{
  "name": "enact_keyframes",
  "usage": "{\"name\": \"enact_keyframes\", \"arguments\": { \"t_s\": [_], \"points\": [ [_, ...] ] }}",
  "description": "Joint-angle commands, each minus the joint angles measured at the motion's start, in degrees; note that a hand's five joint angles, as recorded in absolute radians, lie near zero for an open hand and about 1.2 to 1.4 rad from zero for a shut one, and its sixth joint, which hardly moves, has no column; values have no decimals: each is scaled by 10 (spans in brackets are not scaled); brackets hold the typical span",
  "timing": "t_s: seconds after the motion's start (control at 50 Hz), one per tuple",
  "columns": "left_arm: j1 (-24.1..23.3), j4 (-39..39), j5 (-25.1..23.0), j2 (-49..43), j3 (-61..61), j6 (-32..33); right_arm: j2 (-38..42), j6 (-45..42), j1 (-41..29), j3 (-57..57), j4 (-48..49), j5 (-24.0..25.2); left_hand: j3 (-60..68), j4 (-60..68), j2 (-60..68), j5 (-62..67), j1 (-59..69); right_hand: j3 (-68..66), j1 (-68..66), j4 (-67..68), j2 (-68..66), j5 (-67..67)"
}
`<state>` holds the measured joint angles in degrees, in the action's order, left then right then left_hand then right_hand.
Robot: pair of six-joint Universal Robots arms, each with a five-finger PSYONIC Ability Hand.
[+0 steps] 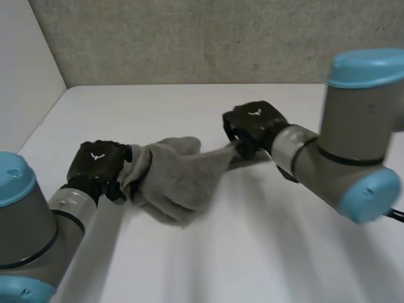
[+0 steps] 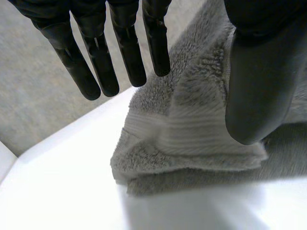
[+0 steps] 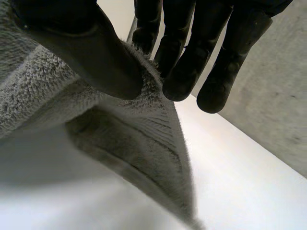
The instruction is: Fold the towel.
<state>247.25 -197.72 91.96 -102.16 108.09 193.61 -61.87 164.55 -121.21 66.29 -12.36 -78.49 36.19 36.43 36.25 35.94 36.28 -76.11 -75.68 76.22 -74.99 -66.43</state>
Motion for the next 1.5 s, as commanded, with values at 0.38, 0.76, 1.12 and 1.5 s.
{"name": "enact_keyframes", "arguments": {
  "t_s": [0.38, 0.76, 1.12, 1.5],
  "points": [
    [-56, -22, -51, -81, -32, -70, -167, -108, 85, 282, 103, 3, -7, -10, -8, -105, -8, -39, -43, 38, -50, -36],
    [-69, -17, -48, -105, -40, -85, -169, -114, 85, 265, 102, 3, 129, 126, 128, 31, 128, -39, -43, 38, -50, -36],
    [-1, 7, -21, 137, -88, -120, -306, -146, 103, 131, 31, -1, 438, 436, 437, 341, 437, -39, -43, 38, -50, -36],
    [11, 120, -24, 23, -128, -61, -201, -268, 90, 51, -115, -9, 438, 436, 437, 341, 437, -39, -43, 38, -50, -36]
  ]
}}
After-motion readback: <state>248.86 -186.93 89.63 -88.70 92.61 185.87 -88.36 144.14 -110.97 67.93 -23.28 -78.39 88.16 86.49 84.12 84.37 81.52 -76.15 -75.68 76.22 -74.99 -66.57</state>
